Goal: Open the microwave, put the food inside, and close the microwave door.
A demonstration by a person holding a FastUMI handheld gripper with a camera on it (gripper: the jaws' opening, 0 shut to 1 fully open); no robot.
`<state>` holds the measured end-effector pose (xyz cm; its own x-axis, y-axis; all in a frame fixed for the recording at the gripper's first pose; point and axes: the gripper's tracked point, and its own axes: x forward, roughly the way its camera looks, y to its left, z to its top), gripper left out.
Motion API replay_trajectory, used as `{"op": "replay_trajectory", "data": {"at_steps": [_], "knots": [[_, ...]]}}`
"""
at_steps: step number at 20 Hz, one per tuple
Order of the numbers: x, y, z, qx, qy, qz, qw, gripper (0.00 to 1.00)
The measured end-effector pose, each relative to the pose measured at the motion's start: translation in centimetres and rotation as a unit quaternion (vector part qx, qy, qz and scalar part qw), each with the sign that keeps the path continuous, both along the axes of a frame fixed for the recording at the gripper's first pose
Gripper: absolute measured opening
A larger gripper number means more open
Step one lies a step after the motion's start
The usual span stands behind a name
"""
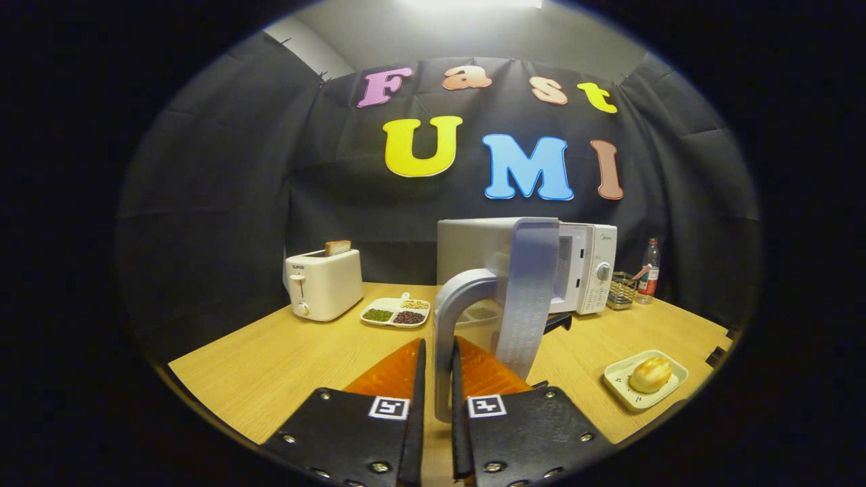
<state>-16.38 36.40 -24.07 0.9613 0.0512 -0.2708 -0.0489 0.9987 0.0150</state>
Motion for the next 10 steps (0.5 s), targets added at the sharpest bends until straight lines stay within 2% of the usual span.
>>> {"op": "replay_trajectory", "data": {"at_steps": [2,3,6,8,9,10], "knots": [[-1.3,0.3,1.2,0.005,-0.015,0.020,1.000,0.37],[-1.8,0.3,2.0,0.005,-0.026,0.030,0.999,0.39],[-3.0,1.3,3.0,0.009,-0.045,0.083,0.995,0.57],[-3.9,1.4,3.3,0.001,-0.048,0.115,0.992,0.76],[-4.5,1.2,3.5,-0.002,-0.049,0.129,0.990,0.76],[-4.9,0.9,3.7,-0.001,-0.051,0.140,0.989,0.82]]}}
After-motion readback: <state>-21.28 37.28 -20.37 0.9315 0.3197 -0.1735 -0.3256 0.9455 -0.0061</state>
